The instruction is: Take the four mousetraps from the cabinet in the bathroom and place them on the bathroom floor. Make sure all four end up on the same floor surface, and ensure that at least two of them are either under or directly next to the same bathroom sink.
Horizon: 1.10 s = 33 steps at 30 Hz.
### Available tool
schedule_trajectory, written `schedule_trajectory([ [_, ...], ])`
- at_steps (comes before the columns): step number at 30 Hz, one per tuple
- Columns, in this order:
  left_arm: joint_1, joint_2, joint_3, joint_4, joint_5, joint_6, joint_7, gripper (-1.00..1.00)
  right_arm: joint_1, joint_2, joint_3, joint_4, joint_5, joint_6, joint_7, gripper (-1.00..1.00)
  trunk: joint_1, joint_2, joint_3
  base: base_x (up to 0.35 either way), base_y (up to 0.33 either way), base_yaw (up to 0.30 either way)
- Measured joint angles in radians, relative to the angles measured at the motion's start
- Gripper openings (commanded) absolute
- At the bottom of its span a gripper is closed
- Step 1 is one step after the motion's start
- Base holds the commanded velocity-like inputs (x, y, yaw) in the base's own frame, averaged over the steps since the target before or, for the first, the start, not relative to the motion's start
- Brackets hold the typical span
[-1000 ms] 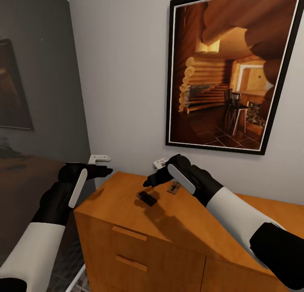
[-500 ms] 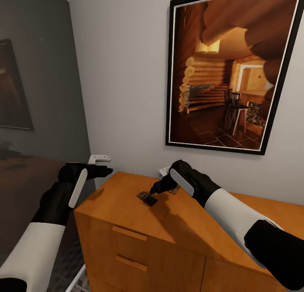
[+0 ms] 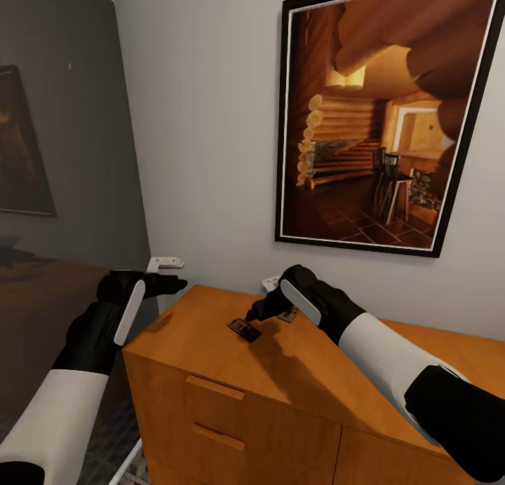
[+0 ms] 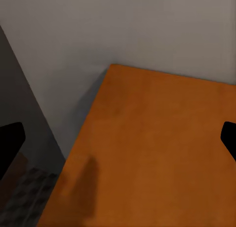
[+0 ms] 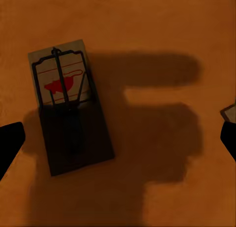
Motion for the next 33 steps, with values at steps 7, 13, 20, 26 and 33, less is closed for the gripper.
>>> schedule_trajectory([
  [7,0.000,0.000,0.000,0.000,0.002,0.000,0.000,1.00,0.000,0.037,-0.003,-0.015,0.000,0.000,0.000,1.00,0.000,0.000,0.000,0.001,0.000,0.000],
  [13,0.000,0.001,0.000,0.001,0.002,0.000,0.000,1.00,0.000,0.051,-0.004,-0.016,0.000,0.000,0.000,1.00,0.000,0.000,0.000,0.070,0.000,0.000],
  [20,0.000,0.001,0.000,0.000,0.002,0.000,0.000,1.00,0.000,0.054,-0.004,-0.017,0.001,0.000,0.000,1.00,0.000,0.000,0.000,0.047,0.000,0.000],
  [26,0.000,0.002,0.000,0.000,0.002,0.000,0.000,1.00,0.000,0.055,-0.004,-0.016,0.001,0.000,0.000,1.00,0.000,0.000,0.000,0.012,0.000,0.000],
  [33,0.000,0.002,0.000,0.000,0.001,0.000,0.000,1.00,0.000,0.055,-0.004,-0.016,0.001,0.000,0.000,1.00,0.000,0.000,0.000,0.003,0.000,0.000],
])
